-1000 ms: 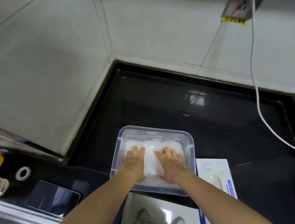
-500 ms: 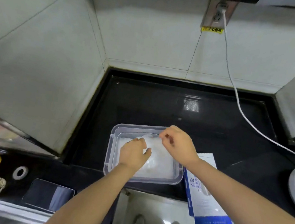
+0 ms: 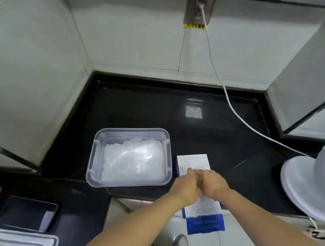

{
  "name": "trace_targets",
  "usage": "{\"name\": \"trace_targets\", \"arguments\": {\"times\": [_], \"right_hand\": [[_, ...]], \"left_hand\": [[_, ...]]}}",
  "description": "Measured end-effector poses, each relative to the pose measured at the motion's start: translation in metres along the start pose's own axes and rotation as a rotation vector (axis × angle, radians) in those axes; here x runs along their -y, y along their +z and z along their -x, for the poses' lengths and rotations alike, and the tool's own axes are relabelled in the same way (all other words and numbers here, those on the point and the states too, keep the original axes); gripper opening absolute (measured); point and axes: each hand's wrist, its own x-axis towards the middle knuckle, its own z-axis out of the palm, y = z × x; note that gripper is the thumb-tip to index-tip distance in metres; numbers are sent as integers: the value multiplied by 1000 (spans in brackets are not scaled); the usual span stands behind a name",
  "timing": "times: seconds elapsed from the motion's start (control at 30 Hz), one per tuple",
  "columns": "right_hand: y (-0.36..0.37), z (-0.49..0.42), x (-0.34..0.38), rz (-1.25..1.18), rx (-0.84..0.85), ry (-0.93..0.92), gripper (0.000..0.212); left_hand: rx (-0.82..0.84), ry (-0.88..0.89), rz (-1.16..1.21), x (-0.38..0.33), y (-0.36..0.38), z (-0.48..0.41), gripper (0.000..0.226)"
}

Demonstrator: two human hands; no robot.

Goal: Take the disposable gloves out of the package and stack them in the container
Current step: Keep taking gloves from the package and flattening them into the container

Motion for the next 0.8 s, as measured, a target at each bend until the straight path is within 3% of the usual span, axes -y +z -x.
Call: {"name": "trace_targets", "arguments": {"times": [0.13, 0.43, 0.57, 0.63, 0.7, 0.8], "right_hand": [[18, -2, 4, 134, -14, 39, 26], [31, -9, 6, 254, -131, 39, 24], [36, -11, -4, 9, -172, 46, 14], [31, -14, -11, -258, -185, 55, 9], [21, -14, -17, -554, -227, 26, 18], [0, -11, -24, -821, -288, -60, 13]], "left_hand": [[83, -128, 43, 16, 20, -7, 65], [95, -157, 215, 24, 16, -8, 70], [109, -162, 197, 23, 14, -7, 71], [120, -171, 190, 21, 14, -8, 70], [128, -167, 192, 19, 14, -8, 66], [129, -142, 178, 17, 16, -9, 66]]}}
